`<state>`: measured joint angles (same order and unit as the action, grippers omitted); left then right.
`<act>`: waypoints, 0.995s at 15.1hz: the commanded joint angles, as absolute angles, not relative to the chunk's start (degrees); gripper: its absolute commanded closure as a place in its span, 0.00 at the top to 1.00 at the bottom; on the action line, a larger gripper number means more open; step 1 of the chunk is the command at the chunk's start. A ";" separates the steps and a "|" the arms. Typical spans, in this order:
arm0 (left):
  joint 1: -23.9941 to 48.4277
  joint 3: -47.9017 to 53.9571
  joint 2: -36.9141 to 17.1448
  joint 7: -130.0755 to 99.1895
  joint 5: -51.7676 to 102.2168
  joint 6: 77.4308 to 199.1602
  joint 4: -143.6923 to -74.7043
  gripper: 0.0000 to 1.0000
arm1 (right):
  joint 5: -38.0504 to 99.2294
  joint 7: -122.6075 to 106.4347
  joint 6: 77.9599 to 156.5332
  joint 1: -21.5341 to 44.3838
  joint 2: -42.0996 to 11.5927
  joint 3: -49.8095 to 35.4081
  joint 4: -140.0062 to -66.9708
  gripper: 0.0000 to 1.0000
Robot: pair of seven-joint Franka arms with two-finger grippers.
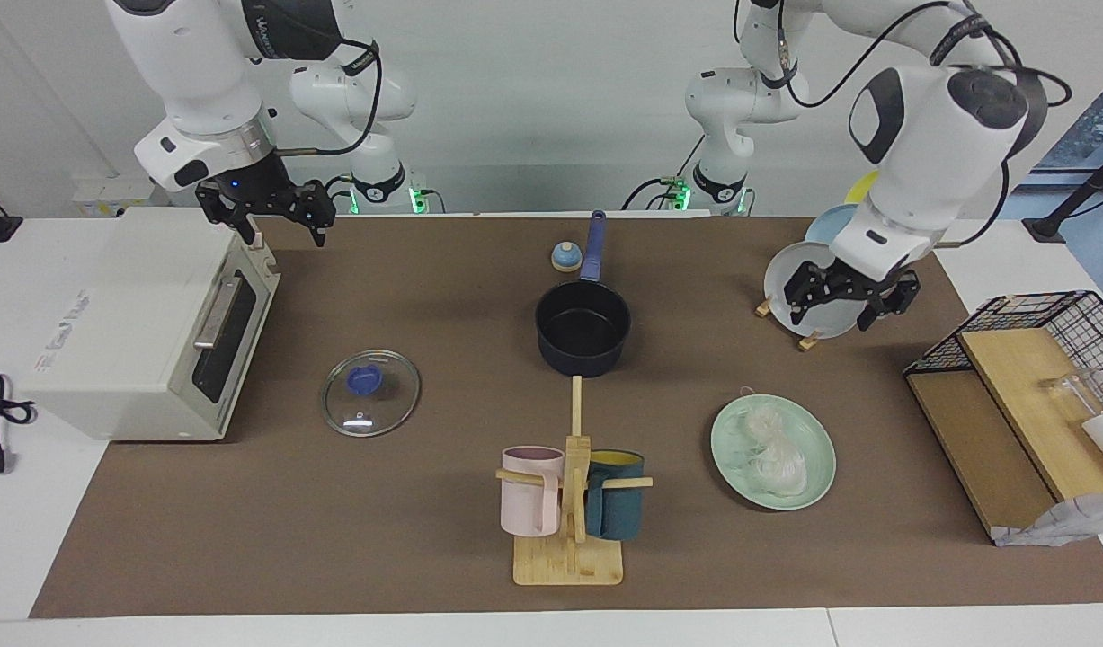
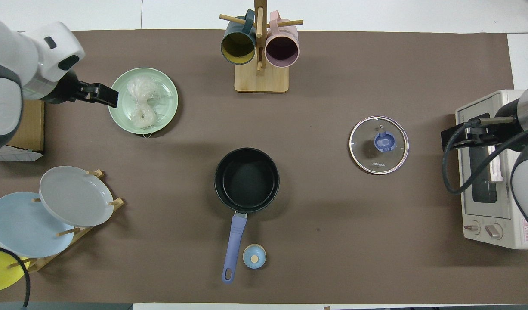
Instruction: Transfer vermicelli from pot to plate
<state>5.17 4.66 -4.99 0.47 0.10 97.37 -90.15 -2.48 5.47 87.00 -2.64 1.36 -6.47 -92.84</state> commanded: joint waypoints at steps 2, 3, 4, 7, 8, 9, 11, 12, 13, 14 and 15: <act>5.01 4.75 2.01 -1.05 -1.23 91.68 -94.56 1.00 | -1.32 4.48 86.04 -2.64 0.53 -5.89 -91.05 1.00; 5.01 4.66 3.07 -1.14 -1.23 90.28 -95.61 1.00 | -1.75 4.40 86.57 -2.55 0.44 -5.89 -90.79 1.00; 5.01 4.66 3.95 -1.49 -1.14 88.87 -96.93 1.00 | -2.02 4.39 86.83 -2.55 0.27 -5.98 -90.70 1.00; 4.92 4.57 4.75 -5.17 -0.62 87.81 -98.09 1.00 | -2.02 4.39 86.66 -2.55 0.26 -5.71 -90.70 1.00; 4.92 4.40 4.75 -5.45 -0.35 87.28 -97.91 1.00 | -2.02 4.39 86.66 -2.46 0.26 -5.54 -90.70 1.00; 4.92 3.44 4.66 -5.45 -0.26 87.36 -97.65 1.00 | -2.02 4.39 86.66 -2.46 0.35 -5.02 -90.70 1.00; 4.75 1.85 4.13 -5.45 1.04 87.63 -96.16 1.00 | -1.85 4.31 86.66 -2.37 0.26 -4.40 -90.79 1.00; 4.14 0.80 3.78 -5.45 2.19 87.71 -95.63 1.00 | -1.85 4.31 86.66 -2.37 0.26 -4.22 -90.79 1.00; 4.04 0.53 3.78 -5.19 2.63 87.89 -95.71 1.00 | -1.85 4.39 86.66 -2.37 0.26 -4.13 -90.70 1.00; 3.96 0.61 3.87 -5.01 2.64 87.89 -95.80 1.00 | -1.85 4.39 86.57 -2.46 0.26 -4.22 -90.70 1.00; 3.87 0.62 3.78 -4.92 2.72 87.98 -95.71 1.00 | -1.76 4.39 86.57 -2.46 0.26 -4.22 -90.70 1.00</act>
<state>4.63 0.26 3.27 -4.91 1.60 88.11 -95.75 -2.49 5.37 86.91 -2.64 0.86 -4.65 -91.68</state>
